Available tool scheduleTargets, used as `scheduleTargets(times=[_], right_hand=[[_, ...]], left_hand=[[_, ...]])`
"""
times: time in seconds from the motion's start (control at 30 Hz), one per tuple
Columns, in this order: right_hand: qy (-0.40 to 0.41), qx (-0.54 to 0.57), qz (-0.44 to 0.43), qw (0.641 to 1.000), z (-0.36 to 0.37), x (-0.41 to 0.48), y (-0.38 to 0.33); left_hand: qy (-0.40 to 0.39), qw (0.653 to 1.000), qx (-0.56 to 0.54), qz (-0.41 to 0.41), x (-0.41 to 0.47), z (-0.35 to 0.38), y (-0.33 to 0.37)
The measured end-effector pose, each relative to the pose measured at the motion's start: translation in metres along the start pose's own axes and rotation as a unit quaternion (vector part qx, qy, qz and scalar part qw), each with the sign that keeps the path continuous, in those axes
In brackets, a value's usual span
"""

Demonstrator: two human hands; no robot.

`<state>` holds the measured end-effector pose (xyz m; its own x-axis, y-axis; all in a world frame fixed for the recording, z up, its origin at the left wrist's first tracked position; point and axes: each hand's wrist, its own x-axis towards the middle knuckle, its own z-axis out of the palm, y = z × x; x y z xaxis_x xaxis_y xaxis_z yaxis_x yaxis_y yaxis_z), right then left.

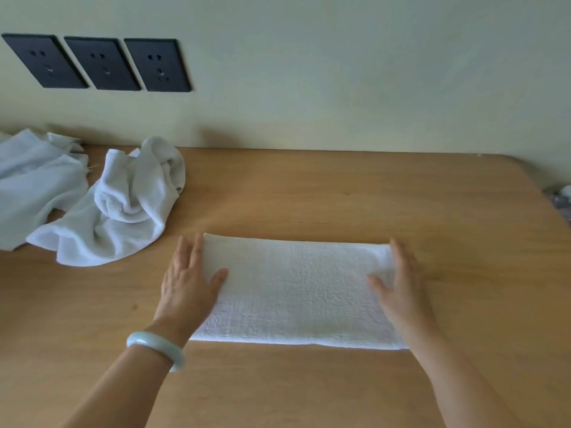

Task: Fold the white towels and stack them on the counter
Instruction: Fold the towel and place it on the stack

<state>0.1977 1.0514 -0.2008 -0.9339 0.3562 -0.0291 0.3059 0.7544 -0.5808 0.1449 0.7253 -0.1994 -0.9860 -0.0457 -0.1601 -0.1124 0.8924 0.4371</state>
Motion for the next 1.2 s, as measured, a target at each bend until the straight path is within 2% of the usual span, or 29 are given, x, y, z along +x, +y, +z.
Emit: scheduleTargets(times=[0.07, 0.13, 0.2, 0.3, 0.43, 0.5, 0.6, 0.7, 0.77, 0.97, 1.2], right_hand=[[0.002, -0.003, 0.113, 0.994, -0.017, -0.005, 0.0], [-0.056, -0.065, 0.172, 0.981, -0.027, -0.01, -0.001], [-0.114, -0.057, 0.212, 0.969, -0.024, -0.011, 0.0], [-0.121, 0.067, 0.263, 0.955, -0.018, -0.008, 0.0], [-0.095, 0.233, 0.331, 0.91, -0.022, 0.007, -0.002], [-0.095, 0.254, 0.284, 0.92, -0.025, 0.009, -0.008], [-0.061, 0.244, 0.195, 0.948, -0.036, 0.007, -0.021], [-0.04, 0.254, 0.128, 0.958, -0.055, 0.005, -0.042], [-0.052, 0.249, 0.095, 0.962, -0.062, 0.006, -0.059], [-0.116, 0.265, 0.01, 0.957, -0.055, 0.017, -0.144], [-0.185, 0.319, -0.055, 0.928, -0.02, -0.001, -0.279]], left_hand=[[0.013, 0.997, -0.026, -0.072, -0.008, -0.012, 0.001], [-0.013, 0.991, -0.015, -0.136, -0.012, -0.016, -0.005], [-0.055, 0.982, -0.03, -0.178, -0.014, -0.019, -0.006], [-0.077, 0.96, -0.135, -0.235, -0.021, -0.024, 0.004], [-0.088, 0.917, -0.281, -0.268, -0.007, -0.029, 0.013], [-0.09, 0.898, -0.327, -0.281, 0.001, -0.035, 0.016], [-0.084, 0.898, -0.368, -0.227, -0.001, -0.047, 0.023], [-0.036, 0.9, -0.391, -0.188, -0.018, -0.069, 0.023], [-0.001, 0.894, -0.41, -0.182, -0.033, -0.092, 0.02], [0.112, 0.879, -0.413, -0.212, -0.073, -0.168, -0.018], [0.218, 0.84, -0.435, -0.241, -0.089, -0.255, -0.098]])
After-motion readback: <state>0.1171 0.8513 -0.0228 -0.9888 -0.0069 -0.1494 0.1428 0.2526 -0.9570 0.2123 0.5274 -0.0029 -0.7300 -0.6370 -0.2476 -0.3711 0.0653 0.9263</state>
